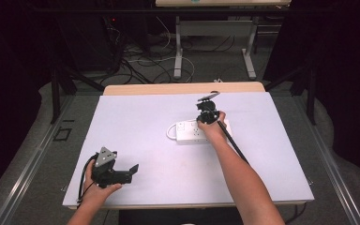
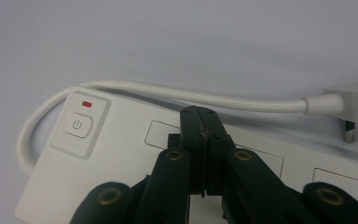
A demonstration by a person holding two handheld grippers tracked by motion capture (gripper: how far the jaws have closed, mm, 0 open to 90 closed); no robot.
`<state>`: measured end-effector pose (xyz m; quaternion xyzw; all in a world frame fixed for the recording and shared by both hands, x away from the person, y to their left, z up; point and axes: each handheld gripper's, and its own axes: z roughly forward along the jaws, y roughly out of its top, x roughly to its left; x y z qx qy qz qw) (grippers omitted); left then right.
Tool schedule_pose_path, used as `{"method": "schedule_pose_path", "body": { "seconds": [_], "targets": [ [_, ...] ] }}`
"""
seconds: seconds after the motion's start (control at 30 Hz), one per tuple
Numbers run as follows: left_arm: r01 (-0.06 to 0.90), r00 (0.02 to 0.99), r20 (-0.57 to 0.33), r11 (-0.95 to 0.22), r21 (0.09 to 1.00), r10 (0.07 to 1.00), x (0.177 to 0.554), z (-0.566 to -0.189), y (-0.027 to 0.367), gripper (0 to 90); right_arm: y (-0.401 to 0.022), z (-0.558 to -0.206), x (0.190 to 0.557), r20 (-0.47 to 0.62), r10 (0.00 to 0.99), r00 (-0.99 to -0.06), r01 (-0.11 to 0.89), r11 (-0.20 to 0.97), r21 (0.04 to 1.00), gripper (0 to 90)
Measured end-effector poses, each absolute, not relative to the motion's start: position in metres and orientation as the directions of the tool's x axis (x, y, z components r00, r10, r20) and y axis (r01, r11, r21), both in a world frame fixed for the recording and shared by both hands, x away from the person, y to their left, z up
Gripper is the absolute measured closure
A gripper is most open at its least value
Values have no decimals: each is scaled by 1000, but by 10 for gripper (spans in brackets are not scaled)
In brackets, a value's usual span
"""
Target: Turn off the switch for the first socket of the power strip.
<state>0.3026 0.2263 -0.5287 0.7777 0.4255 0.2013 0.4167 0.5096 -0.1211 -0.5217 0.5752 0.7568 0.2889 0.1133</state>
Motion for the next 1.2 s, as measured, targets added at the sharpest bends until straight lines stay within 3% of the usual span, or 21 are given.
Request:
{"method": "schedule_pose_path", "body": {
  "seconds": [0.9,1.2],
  "targets": [
    [496,551,-47,-282,821,833,303,-529,227,19,-118,-520,506,104,918,-382,754,245,610,897],
    [497,550,-49,-280,821,834,303,-529,227,19,-121,-515,502,85,907,-412,703,257,664,819]
  ]
}}
